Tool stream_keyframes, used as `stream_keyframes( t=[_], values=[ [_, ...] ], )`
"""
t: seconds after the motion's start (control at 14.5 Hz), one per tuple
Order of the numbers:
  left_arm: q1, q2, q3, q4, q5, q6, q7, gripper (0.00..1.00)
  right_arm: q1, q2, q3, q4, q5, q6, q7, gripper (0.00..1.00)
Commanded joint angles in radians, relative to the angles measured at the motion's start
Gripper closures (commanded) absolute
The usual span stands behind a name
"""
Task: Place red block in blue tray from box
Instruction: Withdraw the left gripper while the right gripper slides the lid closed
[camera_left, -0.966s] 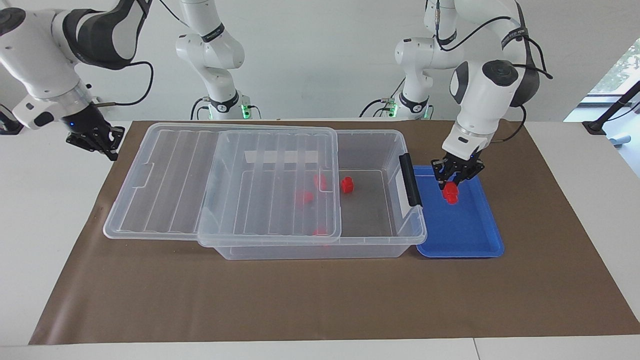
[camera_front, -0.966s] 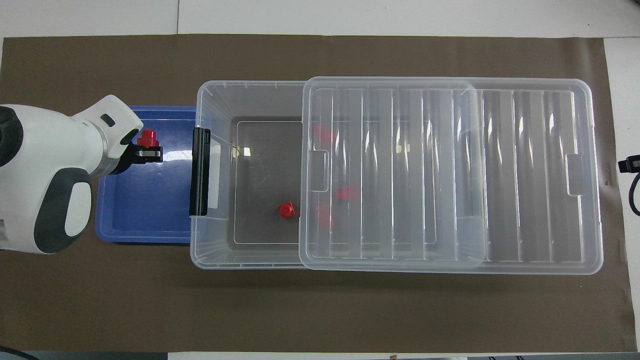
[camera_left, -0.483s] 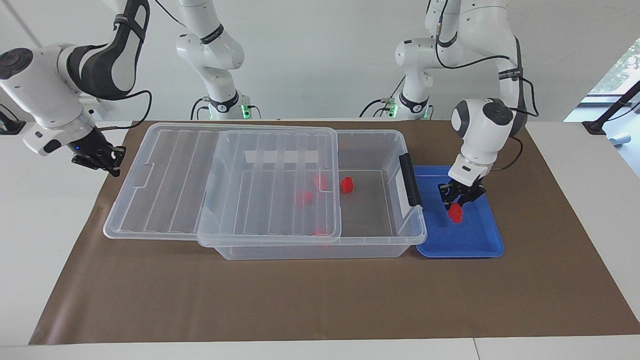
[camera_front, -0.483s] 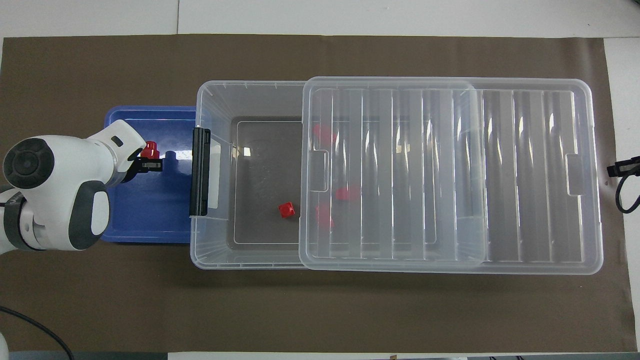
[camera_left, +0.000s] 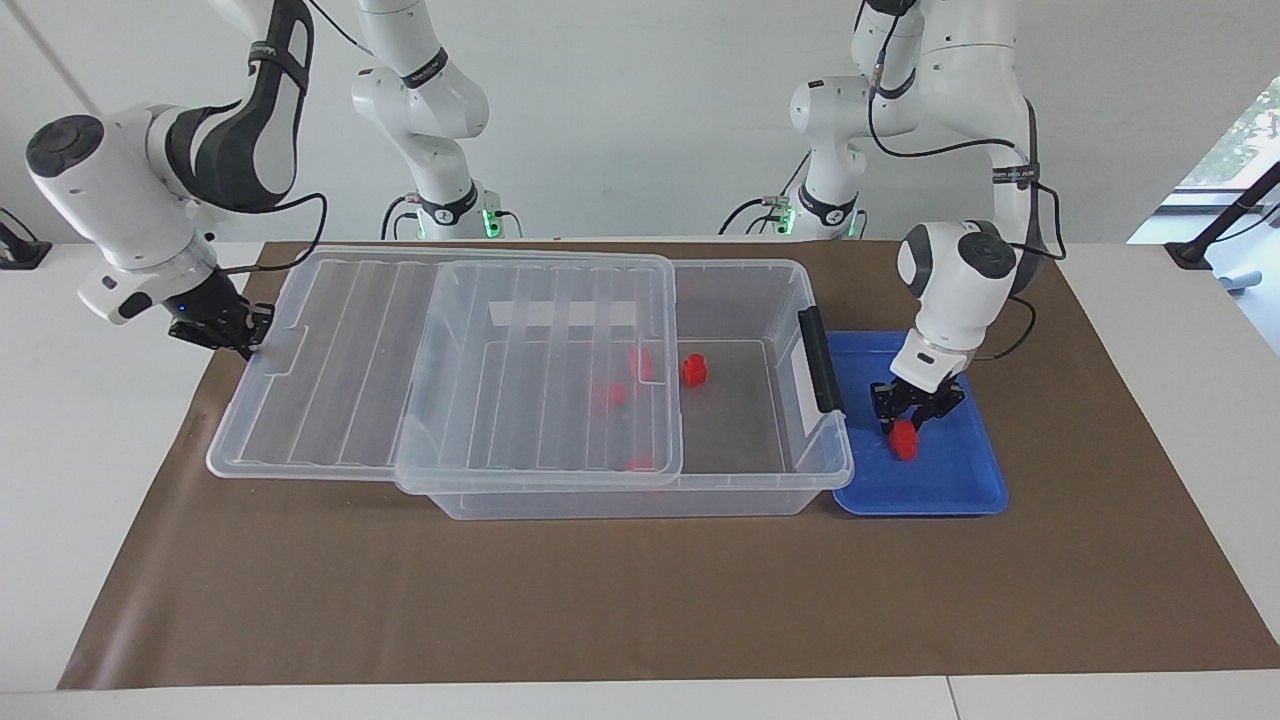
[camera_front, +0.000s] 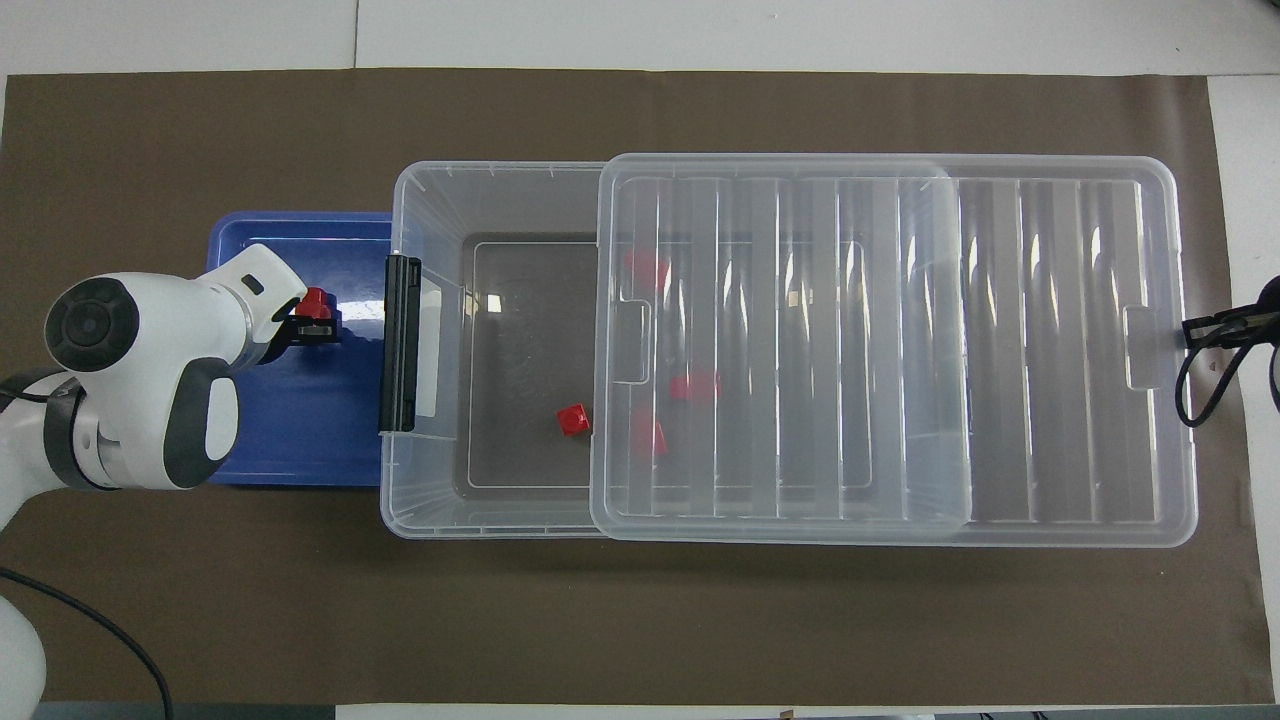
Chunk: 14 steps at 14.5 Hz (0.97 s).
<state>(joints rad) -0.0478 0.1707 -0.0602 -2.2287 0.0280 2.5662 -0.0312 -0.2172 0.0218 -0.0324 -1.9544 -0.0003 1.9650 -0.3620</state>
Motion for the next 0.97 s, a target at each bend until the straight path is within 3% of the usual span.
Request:
stream_keyframes(
  t=[0.0,0.21,0.55,0.9],
  values=[
    [0.006,-0.034,-0.006,0.026,-0.020,-0.064,0.022,0.00,0.036,-0.025,0.005,-0.029,-0.004,0.012,0.069,1.00],
    [0.006,-0.086,-0.004,0.102,-0.020,-0.225,0.028,0.00,0.106,-0.028,0.005,-0.040,-0.004,0.012,0.187,1.00],
    [-0.006,-0.088,-0.007,0.334,-0.019,-0.510,0.030,0.00,0.194,-0.040,0.006,-0.064,-0.004,0.014,0.346,1.00],
    [-0.006,-0.141,-0.013,0.464,-0.014,-0.697,0.040,0.00,0.282,-0.046,0.006,-0.070,-0.004,0.018,0.486,1.00]
  ],
)
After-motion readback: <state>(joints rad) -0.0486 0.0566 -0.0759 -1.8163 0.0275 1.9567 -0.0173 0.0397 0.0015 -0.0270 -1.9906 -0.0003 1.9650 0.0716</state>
